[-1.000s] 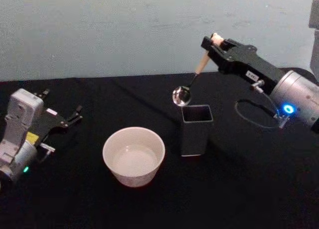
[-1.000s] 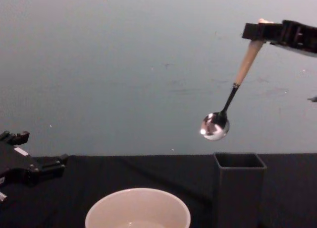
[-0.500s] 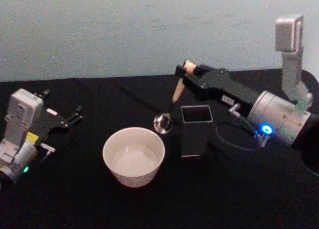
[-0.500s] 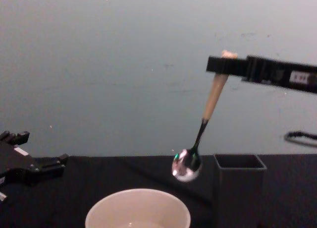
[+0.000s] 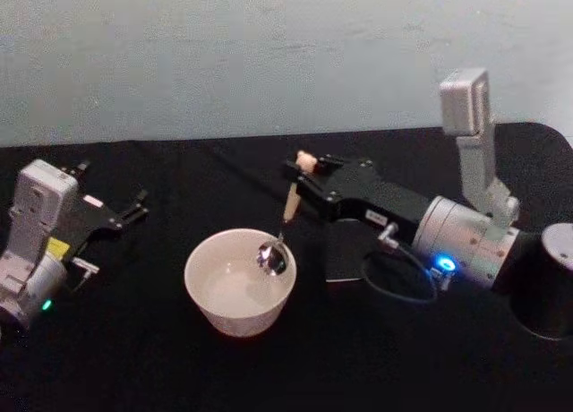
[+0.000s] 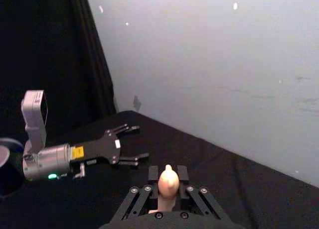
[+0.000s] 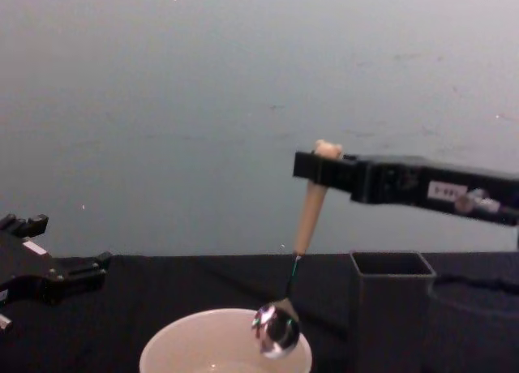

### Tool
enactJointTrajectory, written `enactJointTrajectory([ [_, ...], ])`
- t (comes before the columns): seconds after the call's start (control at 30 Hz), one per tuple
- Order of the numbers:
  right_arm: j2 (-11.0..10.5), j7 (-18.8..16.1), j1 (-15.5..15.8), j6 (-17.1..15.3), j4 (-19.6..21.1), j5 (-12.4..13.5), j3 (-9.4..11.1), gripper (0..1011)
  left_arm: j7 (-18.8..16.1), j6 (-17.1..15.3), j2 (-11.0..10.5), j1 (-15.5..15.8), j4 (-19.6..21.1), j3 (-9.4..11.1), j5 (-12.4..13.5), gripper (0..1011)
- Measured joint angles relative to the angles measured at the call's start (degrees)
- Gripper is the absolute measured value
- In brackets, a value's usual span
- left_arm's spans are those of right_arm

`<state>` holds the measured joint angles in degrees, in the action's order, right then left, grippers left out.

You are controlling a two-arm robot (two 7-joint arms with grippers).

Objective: Pick up the stirring spoon with one hand, stir inside the cup, then place it back in its original position.

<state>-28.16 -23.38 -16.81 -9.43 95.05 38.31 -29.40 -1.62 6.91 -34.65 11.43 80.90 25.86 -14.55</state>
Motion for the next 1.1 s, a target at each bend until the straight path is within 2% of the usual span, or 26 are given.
enactJointTrajectory([
  [0.27, 1.4, -1.3, -1.1, 1.4, -2.8, -3.8, -2.1, 216, 0.0, 0.0, 0.0, 0.0, 0.0, 0.0, 0.0, 1001],
  [0.5, 2.6, -2.2, -1.6, 2.3, -4.8, -6.4, -3.0, 215, 0.0, 0.0, 0.0, 0.0, 0.0, 0.0, 0.0, 1001],
  [0.8, 2.8, -3.8, -1.0, 2.7, -5.3, -8.5, -3.5, 216, 0.0, 0.0, 0.0, 0.0, 0.0, 0.0, 0.0, 1001],
  [1.1, 3.5, -4.7, -0.6, 2.7, -5.1, -11.2, -5.0, 216, 0.0, 0.0, 0.0, 0.0, 0.0, 0.0, 0.0, 1001],
])
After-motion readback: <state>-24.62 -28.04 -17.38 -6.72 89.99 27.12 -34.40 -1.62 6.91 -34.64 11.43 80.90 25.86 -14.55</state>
